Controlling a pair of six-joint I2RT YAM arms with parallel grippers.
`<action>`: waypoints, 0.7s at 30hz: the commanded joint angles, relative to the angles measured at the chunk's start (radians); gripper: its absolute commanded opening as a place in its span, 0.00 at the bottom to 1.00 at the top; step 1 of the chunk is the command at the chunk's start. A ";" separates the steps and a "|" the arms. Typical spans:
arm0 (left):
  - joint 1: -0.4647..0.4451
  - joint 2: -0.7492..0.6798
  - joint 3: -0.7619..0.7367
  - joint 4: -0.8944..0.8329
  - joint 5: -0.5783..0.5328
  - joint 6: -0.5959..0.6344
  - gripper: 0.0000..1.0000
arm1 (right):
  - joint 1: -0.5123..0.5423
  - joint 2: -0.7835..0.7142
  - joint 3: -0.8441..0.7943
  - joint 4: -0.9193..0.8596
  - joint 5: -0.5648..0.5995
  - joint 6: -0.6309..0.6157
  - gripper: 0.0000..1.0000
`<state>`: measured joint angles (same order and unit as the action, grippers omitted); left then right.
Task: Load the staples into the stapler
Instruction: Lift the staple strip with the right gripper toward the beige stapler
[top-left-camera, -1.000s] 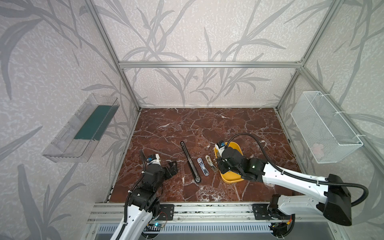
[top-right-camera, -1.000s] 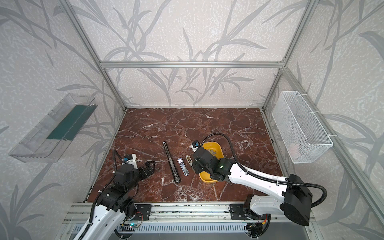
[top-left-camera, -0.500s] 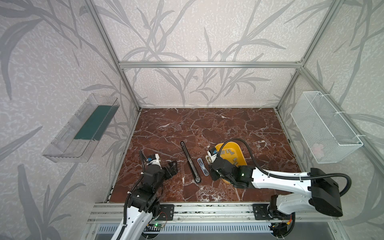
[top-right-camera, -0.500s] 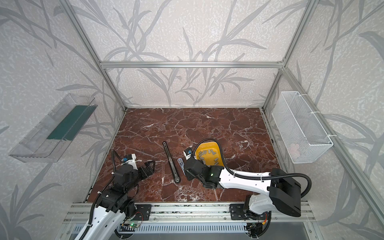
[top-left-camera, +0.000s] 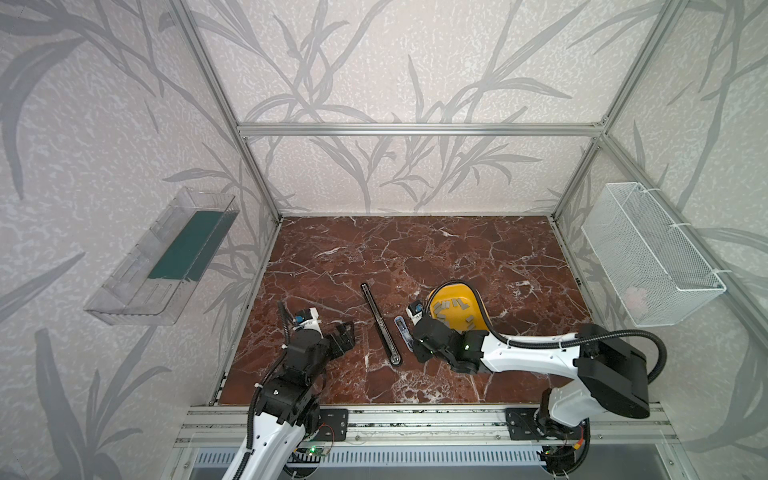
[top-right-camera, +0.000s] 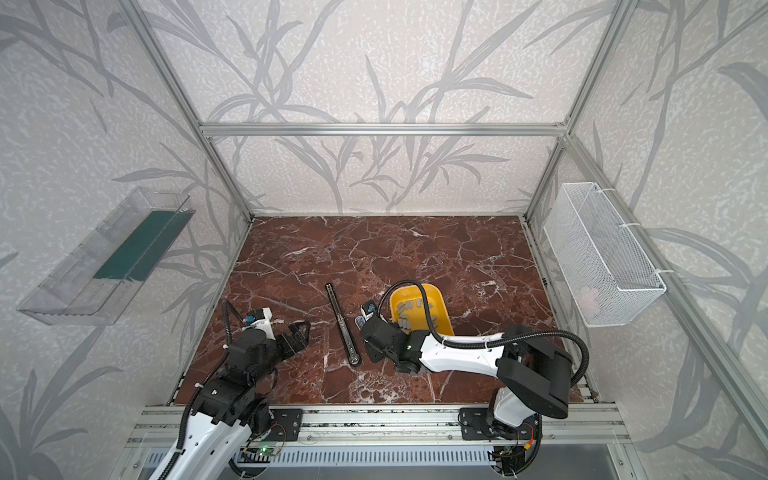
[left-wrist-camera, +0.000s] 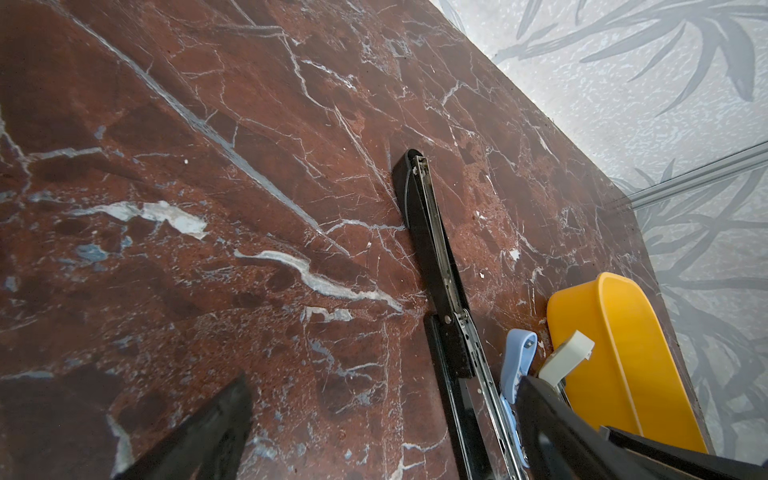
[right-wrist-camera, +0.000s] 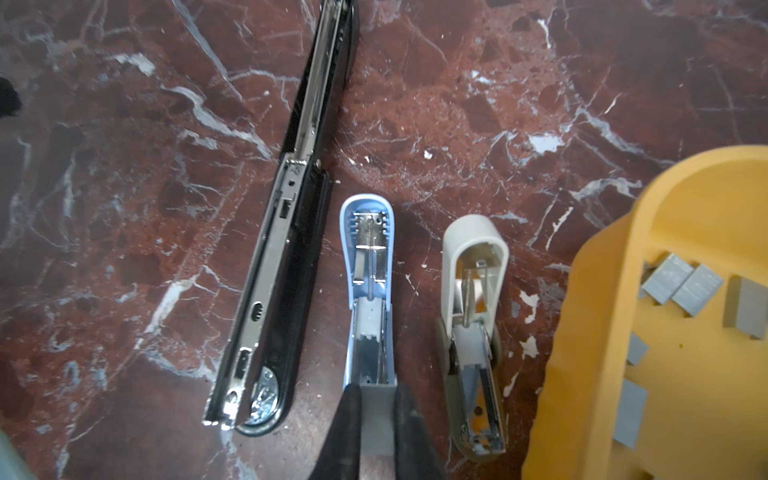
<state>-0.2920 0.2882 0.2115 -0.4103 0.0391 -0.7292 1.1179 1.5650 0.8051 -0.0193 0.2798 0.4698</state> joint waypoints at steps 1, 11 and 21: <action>0.000 -0.010 -0.009 -0.006 -0.010 -0.011 0.99 | -0.022 -0.001 0.024 -0.001 -0.013 -0.028 0.03; 0.001 -0.010 -0.011 -0.005 -0.018 -0.010 0.99 | -0.080 -0.180 -0.142 -0.006 -0.029 -0.124 0.04; 0.001 -0.006 -0.009 -0.005 -0.027 -0.009 0.99 | -0.140 -0.213 -0.176 -0.048 -0.041 -0.127 0.05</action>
<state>-0.2920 0.2867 0.2115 -0.4107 0.0307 -0.7296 0.9867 1.3720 0.6415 -0.0357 0.2420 0.3519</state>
